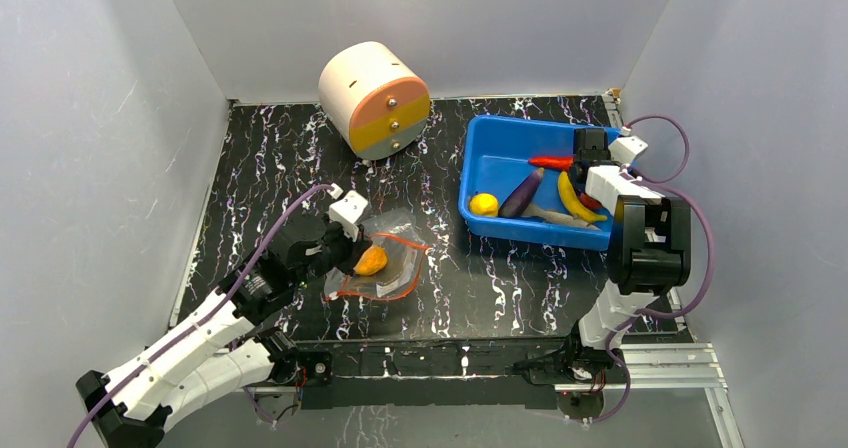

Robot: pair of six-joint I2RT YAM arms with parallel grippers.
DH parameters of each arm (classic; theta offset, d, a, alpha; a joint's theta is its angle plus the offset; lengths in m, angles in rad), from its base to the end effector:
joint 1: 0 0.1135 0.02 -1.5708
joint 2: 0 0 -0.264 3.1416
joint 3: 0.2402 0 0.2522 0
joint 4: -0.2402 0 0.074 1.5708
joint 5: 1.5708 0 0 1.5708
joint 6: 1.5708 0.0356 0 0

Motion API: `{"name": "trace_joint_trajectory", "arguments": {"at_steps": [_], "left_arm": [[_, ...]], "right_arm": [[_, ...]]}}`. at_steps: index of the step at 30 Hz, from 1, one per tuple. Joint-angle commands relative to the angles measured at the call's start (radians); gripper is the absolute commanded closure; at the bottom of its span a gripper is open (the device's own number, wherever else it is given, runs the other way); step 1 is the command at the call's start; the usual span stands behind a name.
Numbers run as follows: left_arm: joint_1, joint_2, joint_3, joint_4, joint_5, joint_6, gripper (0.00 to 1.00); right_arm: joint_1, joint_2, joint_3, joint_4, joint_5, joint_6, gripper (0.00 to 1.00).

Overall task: Place the food in the zip-top bag and seal the zipper
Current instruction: Pick up the fake fruit from the bin.

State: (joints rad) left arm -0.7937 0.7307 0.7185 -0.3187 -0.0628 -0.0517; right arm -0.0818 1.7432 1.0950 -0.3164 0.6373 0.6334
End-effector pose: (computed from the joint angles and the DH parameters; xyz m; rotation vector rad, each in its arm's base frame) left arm 0.1227 -0.1215 0.3111 0.6607 1.8179 -0.5109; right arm 0.3523 -0.0501 0.1892 1.0466 2.1102 -0.5442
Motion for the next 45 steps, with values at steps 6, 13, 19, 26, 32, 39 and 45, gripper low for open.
{"name": "trace_joint_trajectory", "arguments": {"at_steps": [6,13,19,26,32,39,45], "left_arm": [[0.004,-0.002,0.006,0.006,0.005,0.012,1.0],[0.004,-0.013,0.011,0.0,-0.002,0.016,1.0],[0.004,-0.047,0.0,0.011,-0.002,0.02,1.0],[0.004,-0.025,0.008,0.002,0.006,0.023,1.0],[0.004,-0.029,0.002,0.005,-0.006,0.021,1.0],[0.004,-0.018,0.005,0.0,-0.009,0.02,1.0],[0.005,-0.024,0.001,0.013,-0.004,0.015,1.0]], "right_arm": [[-0.006,-0.049,-0.024,0.088,-0.025,-0.056,0.45],[-0.006,-0.076,-0.026,0.102,-0.105,-0.12,0.56],[-0.006,-0.09,0.026,0.047,-0.177,-0.144,0.59],[-0.004,-0.105,0.046,0.049,-0.247,-0.154,0.62],[0.002,-0.115,0.083,0.018,-0.258,-0.156,0.62],[0.009,-0.149,0.09,0.015,-0.295,-0.17,0.62],[0.017,-0.192,0.095,-0.019,-0.328,-0.179,0.62]]}}
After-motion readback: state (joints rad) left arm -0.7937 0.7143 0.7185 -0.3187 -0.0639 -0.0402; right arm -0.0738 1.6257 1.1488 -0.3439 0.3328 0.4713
